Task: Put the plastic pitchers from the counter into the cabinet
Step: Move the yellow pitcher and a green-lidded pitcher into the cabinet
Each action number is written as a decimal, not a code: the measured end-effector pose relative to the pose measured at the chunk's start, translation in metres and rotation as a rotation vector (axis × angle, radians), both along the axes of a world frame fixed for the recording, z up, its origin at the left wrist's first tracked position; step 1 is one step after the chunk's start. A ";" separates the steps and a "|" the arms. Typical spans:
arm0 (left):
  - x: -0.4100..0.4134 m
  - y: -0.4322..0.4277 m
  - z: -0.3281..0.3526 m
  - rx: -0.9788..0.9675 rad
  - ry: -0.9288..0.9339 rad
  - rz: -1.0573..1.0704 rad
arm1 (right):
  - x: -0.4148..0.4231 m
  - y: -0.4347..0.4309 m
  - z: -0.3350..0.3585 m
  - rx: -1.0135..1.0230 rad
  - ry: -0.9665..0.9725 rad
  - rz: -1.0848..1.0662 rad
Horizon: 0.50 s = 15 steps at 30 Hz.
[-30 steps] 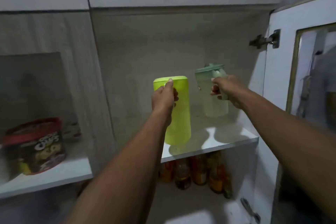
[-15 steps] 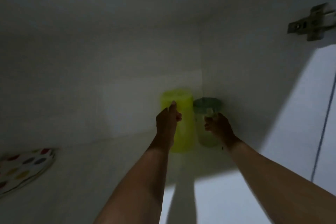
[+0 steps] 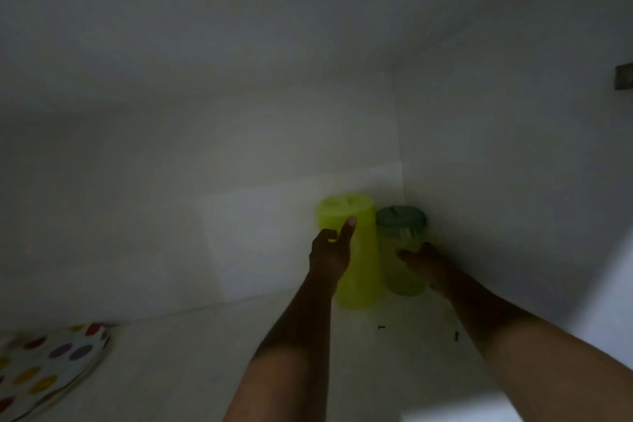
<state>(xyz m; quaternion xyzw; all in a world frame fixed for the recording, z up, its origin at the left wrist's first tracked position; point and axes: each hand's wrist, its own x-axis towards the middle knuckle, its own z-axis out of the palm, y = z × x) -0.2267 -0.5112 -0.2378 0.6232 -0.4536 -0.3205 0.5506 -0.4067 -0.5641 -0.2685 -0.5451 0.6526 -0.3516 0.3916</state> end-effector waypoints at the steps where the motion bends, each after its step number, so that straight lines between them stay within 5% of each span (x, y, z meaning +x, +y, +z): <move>1: 0.001 0.008 0.004 0.018 0.004 -0.010 | -0.001 -0.003 -0.002 0.008 0.018 -0.008; 9: 0.026 0.073 0.014 0.091 -0.124 -0.011 | 0.011 0.051 0.015 -0.268 0.337 -0.212; 15: 0.070 0.190 0.033 0.112 -0.259 0.009 | 0.071 0.146 0.052 -0.512 0.314 0.136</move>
